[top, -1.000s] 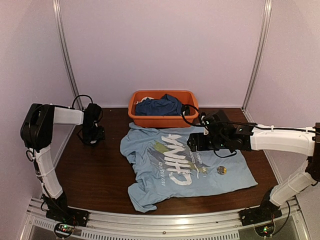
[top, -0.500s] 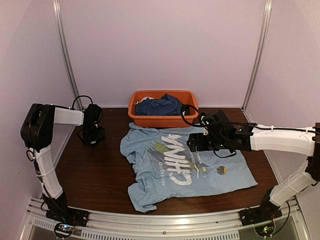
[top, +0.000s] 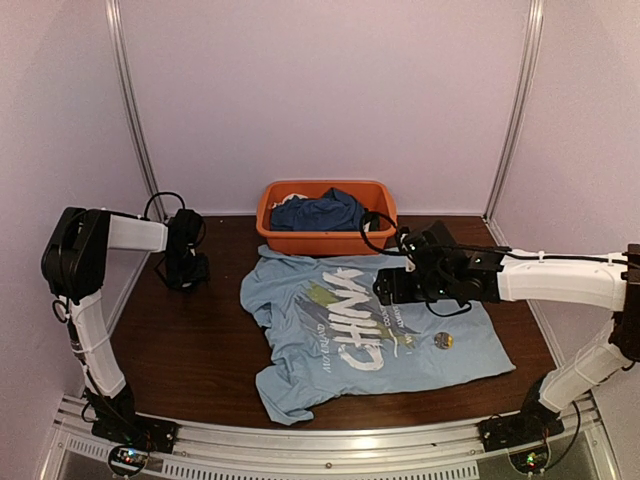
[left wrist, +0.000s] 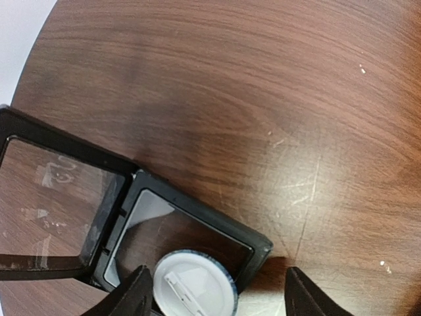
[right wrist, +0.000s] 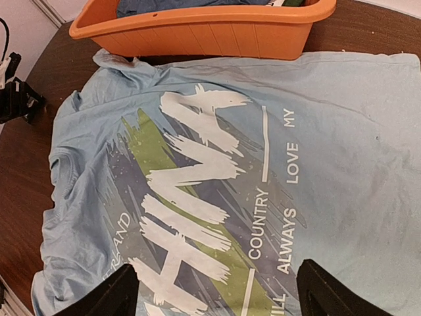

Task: Pin the brooch onto the clothing
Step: Pick up the brooch from the brooch box.

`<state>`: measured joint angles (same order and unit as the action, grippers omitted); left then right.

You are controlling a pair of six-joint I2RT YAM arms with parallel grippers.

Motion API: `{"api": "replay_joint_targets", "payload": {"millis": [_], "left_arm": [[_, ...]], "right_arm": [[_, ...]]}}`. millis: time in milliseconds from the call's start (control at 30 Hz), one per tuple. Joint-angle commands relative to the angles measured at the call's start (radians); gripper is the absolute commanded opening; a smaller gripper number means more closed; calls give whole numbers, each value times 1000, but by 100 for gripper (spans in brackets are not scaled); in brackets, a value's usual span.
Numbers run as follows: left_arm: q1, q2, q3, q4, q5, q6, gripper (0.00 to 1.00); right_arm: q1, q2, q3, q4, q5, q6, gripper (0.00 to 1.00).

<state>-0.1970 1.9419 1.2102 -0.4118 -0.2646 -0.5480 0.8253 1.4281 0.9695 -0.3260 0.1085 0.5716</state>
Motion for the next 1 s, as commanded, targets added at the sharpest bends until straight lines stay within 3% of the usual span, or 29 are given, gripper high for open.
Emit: {"api": "replay_joint_targets", "payload": {"millis": [0, 167, 967], "left_arm": [[10, 2, -10, 35, 30, -4, 66], [10, -8, -14, 41, 38, -1, 54], [10, -60, -34, 71, 48, -4, 25]], "right_arm": [[10, 9, -2, -7, 20, -3, 85], [11, 10, 6, -10, 22, -6, 85], [15, 35, 22, -16, 16, -7, 85]]}}
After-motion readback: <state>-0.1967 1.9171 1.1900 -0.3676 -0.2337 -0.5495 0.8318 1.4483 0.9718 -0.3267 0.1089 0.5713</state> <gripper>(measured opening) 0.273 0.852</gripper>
